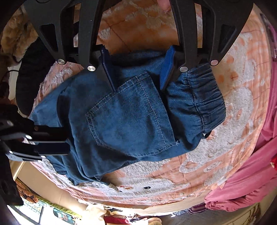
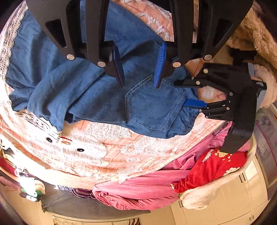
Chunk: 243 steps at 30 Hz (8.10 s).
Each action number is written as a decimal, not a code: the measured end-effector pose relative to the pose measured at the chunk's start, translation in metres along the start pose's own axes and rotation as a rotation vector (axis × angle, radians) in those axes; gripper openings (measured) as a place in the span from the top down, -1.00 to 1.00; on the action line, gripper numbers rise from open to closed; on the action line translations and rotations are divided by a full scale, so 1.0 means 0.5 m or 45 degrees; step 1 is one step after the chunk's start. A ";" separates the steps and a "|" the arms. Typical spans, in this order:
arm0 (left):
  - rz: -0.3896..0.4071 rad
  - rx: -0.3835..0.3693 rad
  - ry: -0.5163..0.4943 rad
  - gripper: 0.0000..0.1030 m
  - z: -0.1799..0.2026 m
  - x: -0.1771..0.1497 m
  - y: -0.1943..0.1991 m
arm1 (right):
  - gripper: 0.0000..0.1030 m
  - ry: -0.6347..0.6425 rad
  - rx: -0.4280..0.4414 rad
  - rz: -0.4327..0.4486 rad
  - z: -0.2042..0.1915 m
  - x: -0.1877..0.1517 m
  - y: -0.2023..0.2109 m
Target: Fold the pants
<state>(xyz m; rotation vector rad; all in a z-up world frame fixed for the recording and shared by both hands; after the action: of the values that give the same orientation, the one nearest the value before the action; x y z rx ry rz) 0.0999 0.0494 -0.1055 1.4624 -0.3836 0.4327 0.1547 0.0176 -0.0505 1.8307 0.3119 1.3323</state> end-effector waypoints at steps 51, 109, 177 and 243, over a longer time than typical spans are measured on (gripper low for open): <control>-0.115 -0.514 0.058 0.54 0.279 0.095 -0.090 | -0.30 -0.199 -0.488 -0.065 0.368 0.090 0.024; 0.150 -0.369 -0.426 -0.07 0.385 0.069 -0.075 | 0.60 -1.106 -0.527 0.324 0.403 -0.368 0.316; 0.133 -0.188 0.275 -0.82 -0.048 0.058 0.080 | -0.14 -0.499 -0.540 -0.039 0.233 -0.298 0.146; 0.073 -0.341 -0.062 -0.82 0.216 0.328 -0.124 | -0.17 -0.656 -0.658 0.102 0.487 -0.258 0.316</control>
<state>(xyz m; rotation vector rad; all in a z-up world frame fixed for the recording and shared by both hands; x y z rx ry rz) 0.2742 -0.0542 -0.0688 1.2057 -0.5036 0.3761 0.2743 -0.2765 -0.0432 1.6670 -0.3528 0.8384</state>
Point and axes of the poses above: each gripper's, at about its wrist camera, not at the fingertips, and y roughly against the way its jaws point, z to its right, x to its top, the point moved 9 cm from there along -y, roughly the way its jaws point, and after that the axes turned 10 degrees about y, right-handed, at the moved point
